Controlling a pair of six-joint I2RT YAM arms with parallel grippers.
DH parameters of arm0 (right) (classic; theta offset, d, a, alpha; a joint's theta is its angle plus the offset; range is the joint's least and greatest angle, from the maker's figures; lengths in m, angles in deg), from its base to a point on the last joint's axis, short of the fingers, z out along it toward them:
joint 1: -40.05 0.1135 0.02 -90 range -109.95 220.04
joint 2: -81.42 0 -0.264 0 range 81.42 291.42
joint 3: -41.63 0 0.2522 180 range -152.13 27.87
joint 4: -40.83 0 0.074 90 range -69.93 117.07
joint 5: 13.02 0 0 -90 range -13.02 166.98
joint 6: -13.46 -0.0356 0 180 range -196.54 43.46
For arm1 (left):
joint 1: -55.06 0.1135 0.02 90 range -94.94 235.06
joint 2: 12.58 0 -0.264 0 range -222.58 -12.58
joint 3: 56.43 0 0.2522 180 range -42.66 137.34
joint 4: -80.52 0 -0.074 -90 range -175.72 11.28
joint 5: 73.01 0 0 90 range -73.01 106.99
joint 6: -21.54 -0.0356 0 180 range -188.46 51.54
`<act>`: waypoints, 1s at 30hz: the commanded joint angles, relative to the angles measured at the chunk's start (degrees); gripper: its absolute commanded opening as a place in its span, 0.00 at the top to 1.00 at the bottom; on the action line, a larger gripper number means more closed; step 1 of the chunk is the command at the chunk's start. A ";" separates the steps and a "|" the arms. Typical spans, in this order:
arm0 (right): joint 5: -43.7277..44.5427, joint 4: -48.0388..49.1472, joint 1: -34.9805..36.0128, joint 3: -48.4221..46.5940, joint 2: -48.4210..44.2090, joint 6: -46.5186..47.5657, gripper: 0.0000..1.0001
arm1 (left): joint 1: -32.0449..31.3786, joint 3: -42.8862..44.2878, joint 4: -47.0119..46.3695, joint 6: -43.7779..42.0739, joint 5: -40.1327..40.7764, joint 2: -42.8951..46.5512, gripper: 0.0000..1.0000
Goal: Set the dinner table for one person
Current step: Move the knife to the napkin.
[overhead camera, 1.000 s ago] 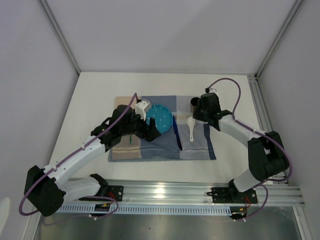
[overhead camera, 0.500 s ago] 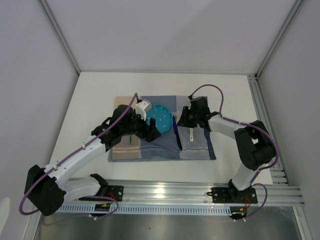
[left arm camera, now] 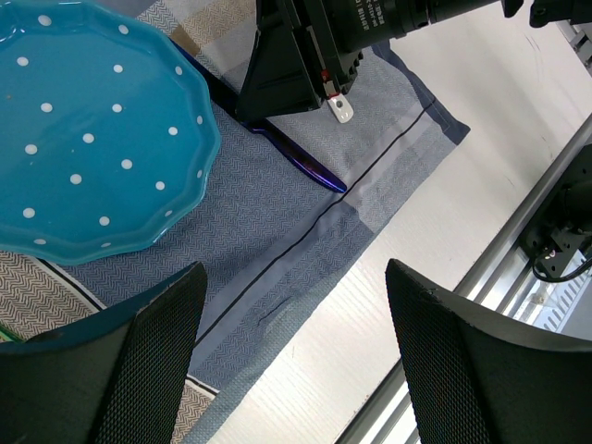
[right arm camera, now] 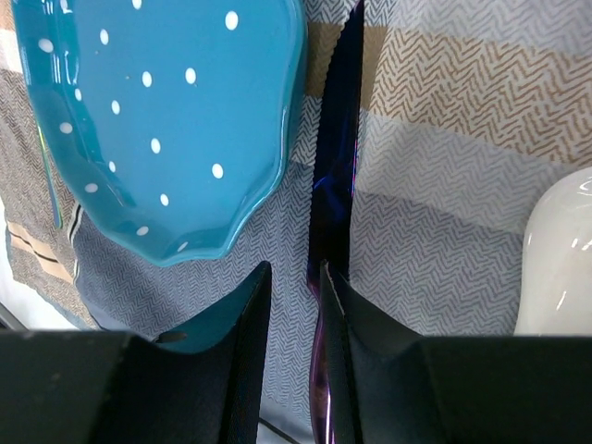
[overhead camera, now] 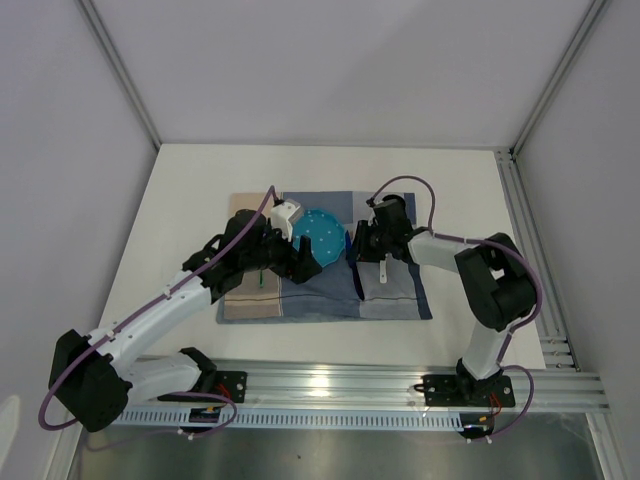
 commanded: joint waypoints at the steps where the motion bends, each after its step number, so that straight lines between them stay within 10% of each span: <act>1: -0.36 1.92 0.32 -0.29 0.91 -0.01 0.69 | -0.42 -0.09 -0.94 -0.80 0.00 0.95 0.18; 30: 3.85 -3.44 1.11 -2.66 1.17 4.47 0.67 | -0.42 0.09 -1.11 -0.89 -0.17 0.86 0.18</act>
